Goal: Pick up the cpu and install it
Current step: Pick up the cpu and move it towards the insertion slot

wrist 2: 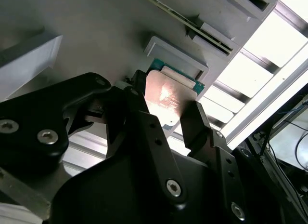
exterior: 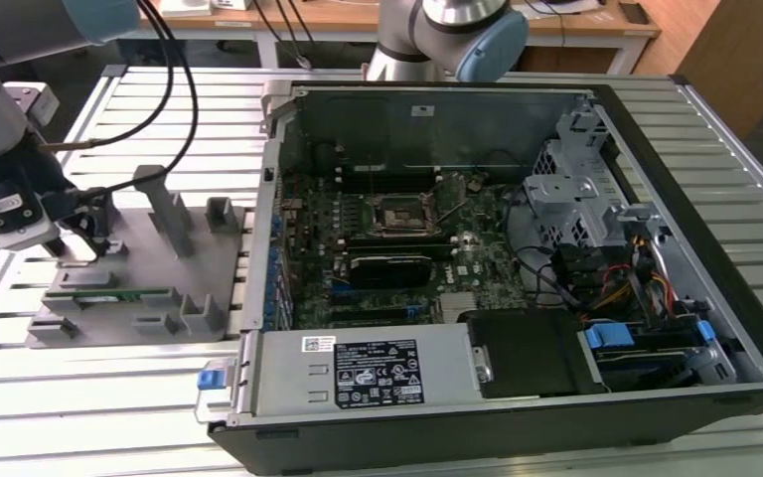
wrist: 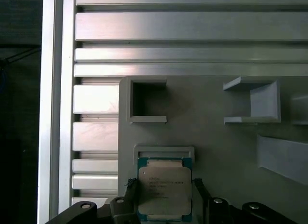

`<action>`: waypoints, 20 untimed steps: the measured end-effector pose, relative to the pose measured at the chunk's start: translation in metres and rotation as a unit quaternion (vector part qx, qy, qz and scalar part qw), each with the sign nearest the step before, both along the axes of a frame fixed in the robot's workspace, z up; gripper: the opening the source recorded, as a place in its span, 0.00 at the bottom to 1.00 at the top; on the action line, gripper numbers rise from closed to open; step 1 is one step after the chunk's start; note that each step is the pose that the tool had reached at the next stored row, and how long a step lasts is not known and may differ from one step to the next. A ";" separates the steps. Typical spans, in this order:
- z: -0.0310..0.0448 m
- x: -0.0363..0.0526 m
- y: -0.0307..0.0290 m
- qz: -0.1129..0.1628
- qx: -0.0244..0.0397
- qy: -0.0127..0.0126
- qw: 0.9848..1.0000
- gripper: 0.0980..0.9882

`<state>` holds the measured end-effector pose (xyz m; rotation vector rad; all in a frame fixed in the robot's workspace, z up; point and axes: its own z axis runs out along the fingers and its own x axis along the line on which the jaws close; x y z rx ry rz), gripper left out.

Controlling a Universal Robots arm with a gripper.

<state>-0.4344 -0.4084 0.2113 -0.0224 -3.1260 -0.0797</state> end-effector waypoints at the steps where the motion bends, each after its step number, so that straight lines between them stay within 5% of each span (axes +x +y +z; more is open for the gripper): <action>1: 0.0004 0.0000 0.0000 0.000 0.000 0.000 1.000 0.49; 20: 0.0061 0.0000 0.0026 0.000 0.000 0.000 1.000 0.49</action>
